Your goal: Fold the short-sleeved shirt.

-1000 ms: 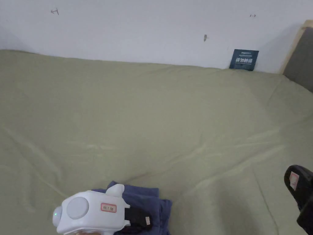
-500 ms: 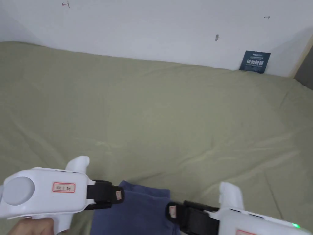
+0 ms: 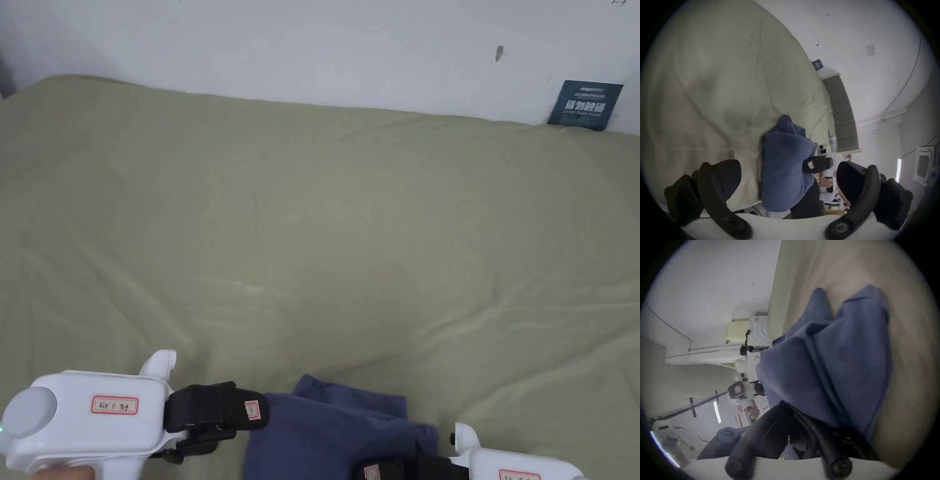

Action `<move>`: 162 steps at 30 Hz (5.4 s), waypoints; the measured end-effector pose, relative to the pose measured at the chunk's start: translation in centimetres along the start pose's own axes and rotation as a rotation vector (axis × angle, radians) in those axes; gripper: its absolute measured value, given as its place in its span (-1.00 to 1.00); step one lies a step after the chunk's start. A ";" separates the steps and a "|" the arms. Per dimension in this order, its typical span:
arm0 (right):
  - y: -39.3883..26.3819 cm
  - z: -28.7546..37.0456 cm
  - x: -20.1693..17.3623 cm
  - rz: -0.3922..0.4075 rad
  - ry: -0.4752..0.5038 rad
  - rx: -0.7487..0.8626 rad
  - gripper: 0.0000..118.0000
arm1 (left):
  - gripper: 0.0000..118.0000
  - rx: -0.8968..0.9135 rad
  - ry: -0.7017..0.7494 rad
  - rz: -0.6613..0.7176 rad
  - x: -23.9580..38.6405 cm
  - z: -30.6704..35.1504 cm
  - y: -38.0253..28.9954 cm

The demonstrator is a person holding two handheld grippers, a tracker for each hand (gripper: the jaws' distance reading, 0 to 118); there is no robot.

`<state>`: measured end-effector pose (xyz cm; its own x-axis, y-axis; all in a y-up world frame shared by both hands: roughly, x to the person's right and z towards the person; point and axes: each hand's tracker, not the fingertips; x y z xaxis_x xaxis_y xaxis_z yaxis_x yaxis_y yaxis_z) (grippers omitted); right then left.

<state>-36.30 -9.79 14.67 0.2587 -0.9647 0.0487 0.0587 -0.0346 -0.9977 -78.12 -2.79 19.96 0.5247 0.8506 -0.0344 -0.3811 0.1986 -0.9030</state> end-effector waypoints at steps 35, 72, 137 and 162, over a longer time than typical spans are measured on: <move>-4.5 14.0 -14.4 0.495 -0.325 0.469 -0.97 | -0.47 -0.060 0.338 -0.084 -8.3 23.5 16.8; -5.8 12.4 -26.8 1.089 -0.893 1.008 -0.97 | -1.00 0.883 0.678 -0.681 25.7 2.8 -1.4; -9.5 14.1 -33.8 1.169 -0.859 1.195 1.00 | 1.00 0.967 0.765 -0.708 36.2 4.1 -6.1; -9.0 14.5 -33.5 1.166 -0.883 1.174 1.00 | 1.00 0.965 0.775 -0.792 35.0 4.5 -6.1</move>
<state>-31.54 26.58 22.70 0.9873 0.0405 -0.1537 -0.0449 0.9987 -0.0254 -60.88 27.96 26.18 0.9839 -0.0395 -0.1744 0.0083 0.9844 -0.1760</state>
